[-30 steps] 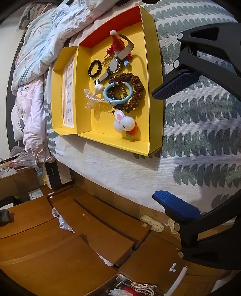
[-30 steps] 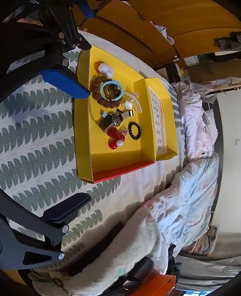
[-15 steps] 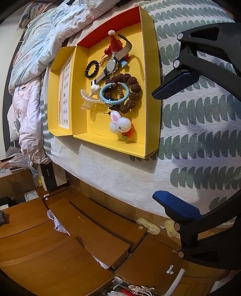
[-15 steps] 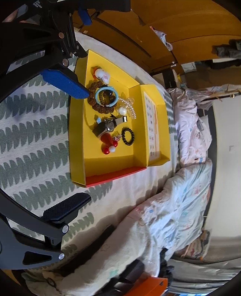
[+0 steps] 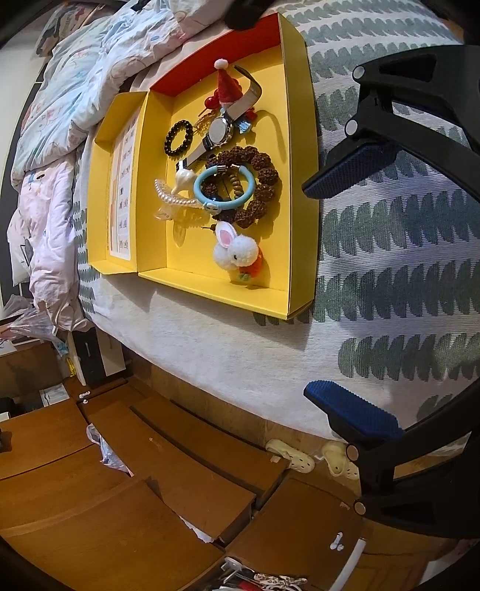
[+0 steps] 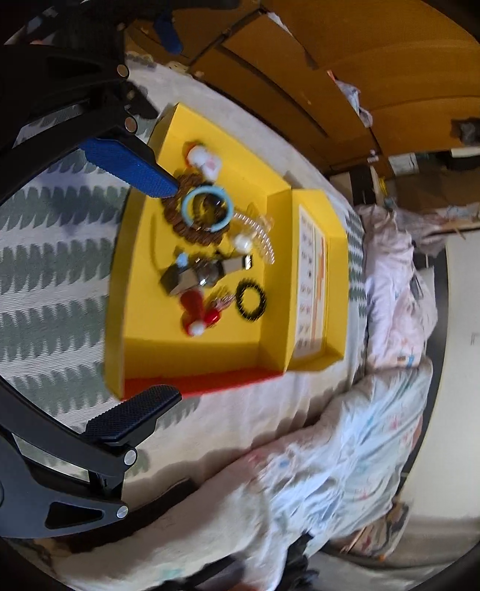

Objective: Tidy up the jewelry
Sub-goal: 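Move both tools forward over the yellow jewelry box, then lower left tool onto the light blue bangle while right tool approaches the red Santa-hat charm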

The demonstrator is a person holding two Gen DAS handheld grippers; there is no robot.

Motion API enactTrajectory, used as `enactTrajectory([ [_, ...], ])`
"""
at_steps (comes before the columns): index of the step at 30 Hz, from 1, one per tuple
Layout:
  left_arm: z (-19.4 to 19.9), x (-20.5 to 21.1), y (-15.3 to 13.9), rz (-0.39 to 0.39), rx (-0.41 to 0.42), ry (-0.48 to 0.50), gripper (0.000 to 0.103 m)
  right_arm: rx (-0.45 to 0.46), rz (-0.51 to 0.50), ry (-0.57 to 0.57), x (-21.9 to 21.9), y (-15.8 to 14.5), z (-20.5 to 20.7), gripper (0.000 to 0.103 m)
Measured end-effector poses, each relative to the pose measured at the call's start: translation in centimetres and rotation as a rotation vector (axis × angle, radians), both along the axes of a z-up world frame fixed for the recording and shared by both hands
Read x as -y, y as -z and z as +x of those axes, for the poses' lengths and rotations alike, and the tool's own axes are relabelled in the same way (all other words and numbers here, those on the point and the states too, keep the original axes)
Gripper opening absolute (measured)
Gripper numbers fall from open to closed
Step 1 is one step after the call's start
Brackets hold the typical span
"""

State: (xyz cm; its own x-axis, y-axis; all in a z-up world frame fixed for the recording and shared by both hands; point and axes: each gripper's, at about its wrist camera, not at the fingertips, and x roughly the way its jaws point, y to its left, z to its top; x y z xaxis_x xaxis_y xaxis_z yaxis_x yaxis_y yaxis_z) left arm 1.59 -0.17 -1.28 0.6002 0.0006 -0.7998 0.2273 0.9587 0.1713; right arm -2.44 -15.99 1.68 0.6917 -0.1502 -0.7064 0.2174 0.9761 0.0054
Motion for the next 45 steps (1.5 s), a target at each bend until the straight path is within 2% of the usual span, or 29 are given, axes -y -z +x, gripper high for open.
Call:
enactTrajectory([
  [3,0.4,0.0,0.0,0.008,0.0,-0.001,0.097,-0.04,0.016,-0.012,0.4,-0.3,2.3,0.1],
  [7,0.9,-0.1,-0.1,0.002,-0.002,0.002,0.097,-0.093,0.069,0.058,2.2,-0.2,5.2,0.1],
  [11,1.3,-0.1,-0.1,-0.03,-0.021,0.026,0.097,-0.165,0.28,0.038,4.8,0.8,7.5,0.1],
  [15,1.7,0.3,-0.2,-0.03,-0.018,0.037,0.097,-0.195,0.179,0.029,3.9,1.2,8.3,0.09],
  [19,2.3,1.0,-0.6,-0.014,0.016,0.044,0.097,-0.256,0.197,0.007,3.9,3.1,9.2,0.077],
  [21,3.0,1.5,-0.7,-0.02,0.015,0.048,0.097,-0.273,0.194,0.011,4.1,3.8,9.5,0.075],
  [25,4.9,2.8,-0.9,-0.108,-0.06,0.091,0.097,-0.284,0.256,0.007,4.9,4.6,9.7,0.074],
  [28,6.0,3.7,-1.1,-0.138,-0.083,0.107,0.097,-0.303,0.284,0.002,5.4,5.2,9.9,0.074],
  [36,9.4,5.8,0.0,-0.206,-0.212,0.139,0.097,-0.314,0.288,-0.003,5.8,5.5,10.3,0.071],
  [45,10.0,5.0,2.0,-0.223,-0.282,0.14,0.097,-0.271,0.401,-0.039,7.6,4.2,9.7,0.071],
])
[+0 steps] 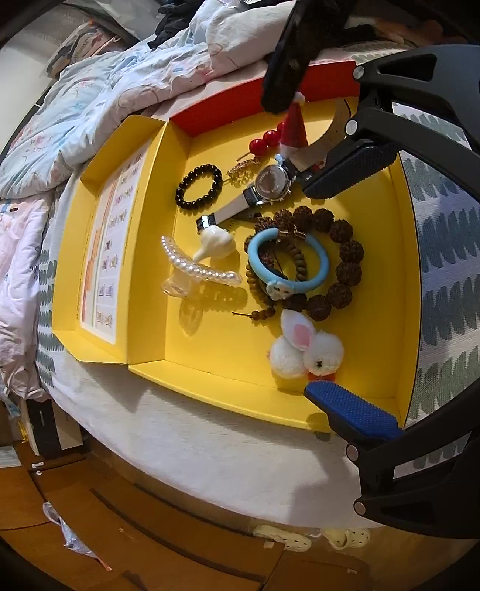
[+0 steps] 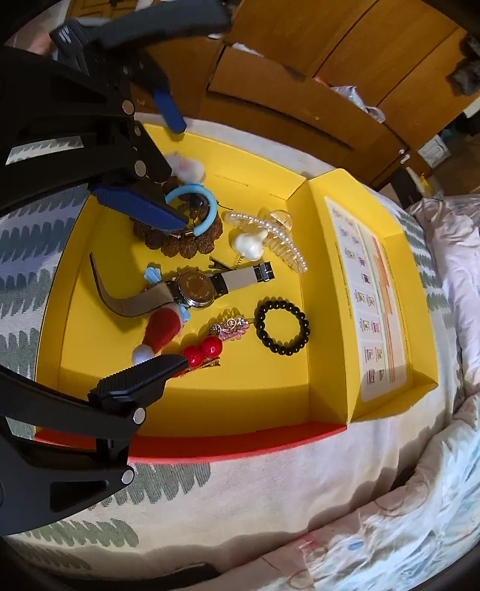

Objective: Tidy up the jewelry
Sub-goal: 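Lower left tool onto the light blue bangle while right tool approaches the red Santa-hat charm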

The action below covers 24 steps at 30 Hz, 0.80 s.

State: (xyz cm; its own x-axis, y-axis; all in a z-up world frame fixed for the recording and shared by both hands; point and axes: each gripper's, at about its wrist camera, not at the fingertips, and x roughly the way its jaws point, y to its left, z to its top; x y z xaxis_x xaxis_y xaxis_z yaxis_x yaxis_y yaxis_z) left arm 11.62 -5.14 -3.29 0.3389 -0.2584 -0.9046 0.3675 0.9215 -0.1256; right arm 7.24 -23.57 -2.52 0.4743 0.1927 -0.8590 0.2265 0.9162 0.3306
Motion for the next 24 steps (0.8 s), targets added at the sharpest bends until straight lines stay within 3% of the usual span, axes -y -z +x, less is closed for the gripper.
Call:
enactTrajectory([
  [7,-0.5,0.7,0.4,0.047,0.03,0.034,0.097,-0.005,0.025,-0.003,0.3,0.2,-0.1,0.071],
  [18,-1.2,3.5,1.0,0.144,0.075,0.095,0.097,-0.101,-0.002,0.046,0.8,2.3,0.0,0.071],
  [24,-0.4,3.5,2.0,0.144,0.041,0.077,0.097,-0.134,0.043,0.044,0.7,3.5,0.2,0.071],
])
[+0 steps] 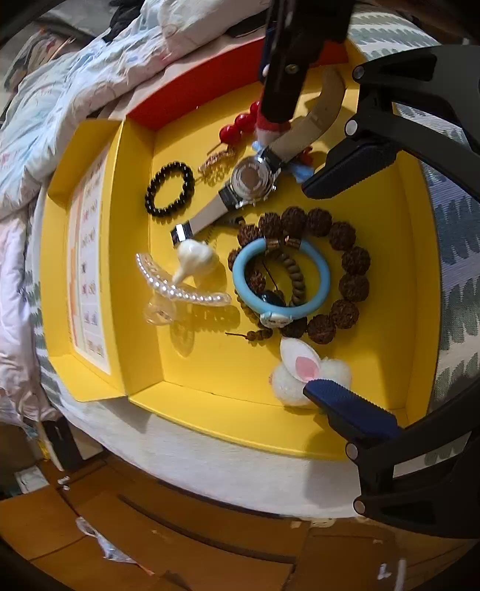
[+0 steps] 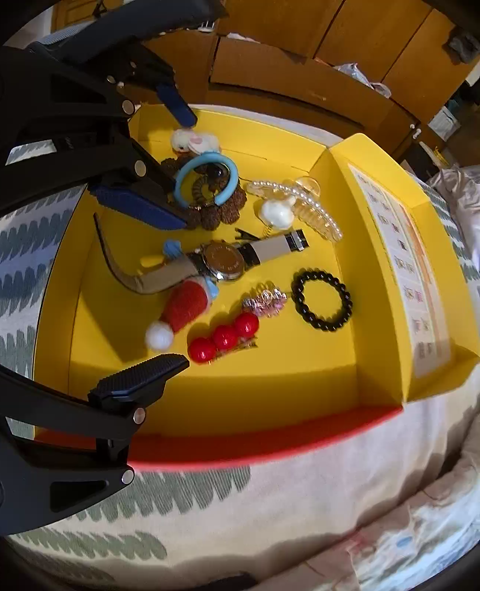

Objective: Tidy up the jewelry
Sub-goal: 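Lower left tool onto the light blue bangle while right tool approaches the red Santa-hat charm, then close left tool on the blue bangle while right tool grasps the Santa-hat charm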

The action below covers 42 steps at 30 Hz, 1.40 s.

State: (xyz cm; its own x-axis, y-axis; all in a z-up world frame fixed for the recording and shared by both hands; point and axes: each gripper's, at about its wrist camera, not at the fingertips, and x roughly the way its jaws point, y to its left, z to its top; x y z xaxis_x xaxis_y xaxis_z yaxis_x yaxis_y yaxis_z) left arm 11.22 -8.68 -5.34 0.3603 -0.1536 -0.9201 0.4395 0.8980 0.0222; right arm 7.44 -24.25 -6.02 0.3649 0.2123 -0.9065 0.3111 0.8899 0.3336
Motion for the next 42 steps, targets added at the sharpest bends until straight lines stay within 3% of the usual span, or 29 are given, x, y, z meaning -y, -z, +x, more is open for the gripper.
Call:
enactTrajectory([
  [6,0.8,-0.1,1.1,0.03,0.003,-0.027,0.089,-0.012,0.013,0.024,0.0,0.7,-0.1,0.07],
  [13,1.5,0.1,1.5,0.041,-0.003,-0.039,0.079,-0.04,0.044,0.044,0.4,1.9,-0.3,0.057],
  [20,4.1,-0.5,1.7,-0.015,-0.063,-0.055,0.077,-0.043,0.039,0.035,0.4,2.4,-0.1,0.056],
  [29,4.8,0.0,2.7,0.009,-0.062,-0.033,0.067,-0.034,0.025,0.023,0.0,2.5,0.5,0.056],
  [37,4.0,0.0,2.4,-0.013,-0.075,-0.017,0.039,-0.03,0.013,0.025,-0.5,2.8,0.5,0.052],
  [42,3.6,-0.2,2.1,-0.01,-0.07,-0.01,0.035,-0.024,0.005,0.03,-0.5,2.8,0.3,0.049],
])
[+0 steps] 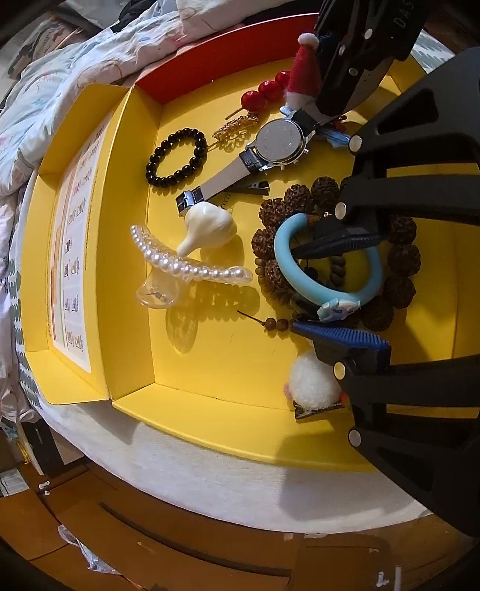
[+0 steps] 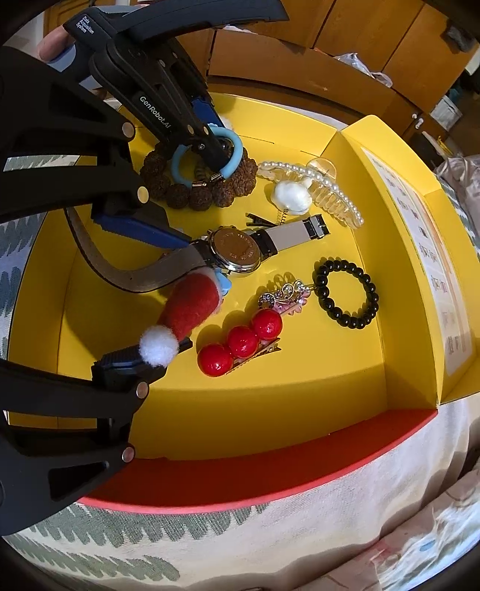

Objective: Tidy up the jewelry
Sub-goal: 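Close left tool on the blue bangle while right tool grasps the Santa-hat charm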

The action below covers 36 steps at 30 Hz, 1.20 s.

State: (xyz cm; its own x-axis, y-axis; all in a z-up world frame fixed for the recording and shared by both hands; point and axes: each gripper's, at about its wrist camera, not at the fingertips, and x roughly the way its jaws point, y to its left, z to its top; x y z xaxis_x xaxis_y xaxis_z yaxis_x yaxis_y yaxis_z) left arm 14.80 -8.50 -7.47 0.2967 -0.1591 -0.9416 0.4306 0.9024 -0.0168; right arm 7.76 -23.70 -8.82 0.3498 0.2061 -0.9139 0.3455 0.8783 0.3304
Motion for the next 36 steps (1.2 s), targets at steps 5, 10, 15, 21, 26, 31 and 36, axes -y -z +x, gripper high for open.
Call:
enactTrajectory([
  [5,-0.2,-0.4,-0.4,-0.002,-0.015,0.0,0.035,-0.002,0.009,0.004,0.1,0.0,-0.1,0.048],
  [10,-0.2,-0.9,-1.1,-0.002,-0.012,-0.001,0.035,-0.003,0.009,0.002,0.1,-0.1,-0.4,0.048],
  [15,-0.4,-0.7,-1.6,-0.005,-0.009,0.006,0.035,0.0,0.011,-0.001,-0.2,-0.2,-0.8,0.048],
  [21,-0.8,-0.6,-1.1,0.021,-0.009,0.002,0.033,0.011,0.009,0.002,-0.4,-0.6,-1.2,0.048],
  [26,-0.9,-0.8,-0.8,0.038,-0.006,-0.007,0.024,0.016,0.02,-0.012,-0.7,-0.7,-1.0,0.041],
  [31,-0.9,-0.9,-0.9,0.043,-0.004,-0.01,0.023,0.021,0.014,-0.006,-0.9,-0.5,-0.8,0.037],
  [36,-0.8,-0.8,-0.9,0.038,-0.01,-0.015,0.022,0.043,0.008,0.008,-0.6,-0.8,-0.6,0.037],
])
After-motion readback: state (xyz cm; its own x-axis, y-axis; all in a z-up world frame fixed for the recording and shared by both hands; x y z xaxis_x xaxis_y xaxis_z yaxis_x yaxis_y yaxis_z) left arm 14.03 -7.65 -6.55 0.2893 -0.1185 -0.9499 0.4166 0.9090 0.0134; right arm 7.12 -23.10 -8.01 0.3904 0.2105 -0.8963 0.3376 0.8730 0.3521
